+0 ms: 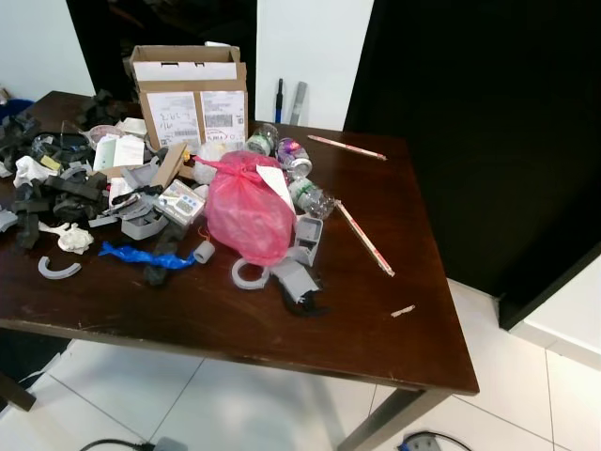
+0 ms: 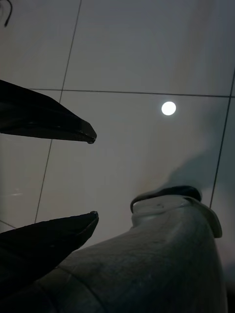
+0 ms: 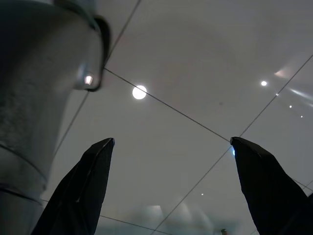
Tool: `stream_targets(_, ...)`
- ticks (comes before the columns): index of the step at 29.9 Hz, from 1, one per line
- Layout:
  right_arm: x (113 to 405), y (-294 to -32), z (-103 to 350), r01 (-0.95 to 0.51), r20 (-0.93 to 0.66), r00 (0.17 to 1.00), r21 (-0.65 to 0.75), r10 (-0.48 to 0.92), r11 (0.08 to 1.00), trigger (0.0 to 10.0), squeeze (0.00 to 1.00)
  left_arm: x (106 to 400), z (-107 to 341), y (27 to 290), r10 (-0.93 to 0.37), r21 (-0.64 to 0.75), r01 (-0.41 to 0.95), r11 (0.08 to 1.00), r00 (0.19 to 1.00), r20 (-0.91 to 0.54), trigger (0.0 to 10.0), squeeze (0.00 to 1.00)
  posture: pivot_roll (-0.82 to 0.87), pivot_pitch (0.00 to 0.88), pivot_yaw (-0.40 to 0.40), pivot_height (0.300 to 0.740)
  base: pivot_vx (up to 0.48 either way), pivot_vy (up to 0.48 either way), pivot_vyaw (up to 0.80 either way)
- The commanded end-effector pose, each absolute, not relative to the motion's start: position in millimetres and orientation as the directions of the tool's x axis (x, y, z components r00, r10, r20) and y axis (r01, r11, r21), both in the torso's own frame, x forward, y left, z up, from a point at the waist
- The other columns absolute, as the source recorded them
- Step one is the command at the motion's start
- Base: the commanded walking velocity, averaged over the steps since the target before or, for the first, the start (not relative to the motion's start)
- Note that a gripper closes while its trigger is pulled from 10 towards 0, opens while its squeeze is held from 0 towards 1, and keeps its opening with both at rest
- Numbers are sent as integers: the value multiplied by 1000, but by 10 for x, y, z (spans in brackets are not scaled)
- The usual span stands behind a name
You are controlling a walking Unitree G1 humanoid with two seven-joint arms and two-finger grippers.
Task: Picking trash to rubbish bin
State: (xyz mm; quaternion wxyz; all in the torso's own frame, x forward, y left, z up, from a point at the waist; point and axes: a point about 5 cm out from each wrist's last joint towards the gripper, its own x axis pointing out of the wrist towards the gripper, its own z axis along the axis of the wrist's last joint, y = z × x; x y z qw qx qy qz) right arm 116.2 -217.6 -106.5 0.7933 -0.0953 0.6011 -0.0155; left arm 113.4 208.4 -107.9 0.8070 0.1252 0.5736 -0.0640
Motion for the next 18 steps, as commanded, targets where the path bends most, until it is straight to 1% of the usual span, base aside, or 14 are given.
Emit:
stream_targets(1,1143,-2250,-1056,-73,-949,272,-188,-162,979,10000,0,1067,-1106,2030,23,106,247,963,317,-948,10000,0,68,70,-33,740,0,0,0)
stream_targets(6,1132,-2264,-1056,-68,-949,265,-195,-171,979,10000,0,1052,-1111,2022,23,104,240,965,317,-948,10000,0,70,71,-35,740,0,0,0)
stream_targets(11,1093,-2365,-1043,-22,-943,243,-241,-229,970,10000,0,1037,-1111,2044,34,106,206,973,324,-946,10000,0,76,75,-37,740,0,0,0)
stream_targets(12,1046,-2482,-1026,15,-935,231,-274,-270,962,10000,0,1057,-1100,2073,43,112,184,977,342,-939,10000,0,77,76,-39,740,0,0,0)
stream_targets(13,1046,-2482,-1026,15,-935,231,-274,-270,962,10000,0,1057,-1100,2073,43,112,184,977,342,-939,10000,0,77,76,-39,740,0,0,0)
stream_targets(14,1010,-2566,-1011,41,-928,222,-298,-299,954,10000,0,1071,-1092,2091,50,116,169,979,355,-934,10000,0,79,80,-41,740,0,0,0)
stream_targets(15,980,-2686,-980,101,-915,211,-329,-344,939,10000,0,1136,-1066,2119,57,132,171,976,388,-920,10000,0,80,83,-41,740,0,0,0)
stream_targets(16,980,-2686,-980,101,-915,211,-329,-344,939,10000,0,1136,-1066,2119,57,132,171,976,388,-920,10000,0,80,83,-41,740,0,0,0)
stream_targets(17,944,-2839,-934,172,-894,192,-377,-406,910,10000,0,1222,-1031,2141,60,146,170,975,432,-900,10000,0,88,89,-48,740,0,0,0)
stream_targets(18,925,-2930,-902,215,-879,178,-405,-443,889,10000,0,1279,-1007,2152,60,155,171,973,460,-886,10000,0,88,89,-48,740,0,0,0)
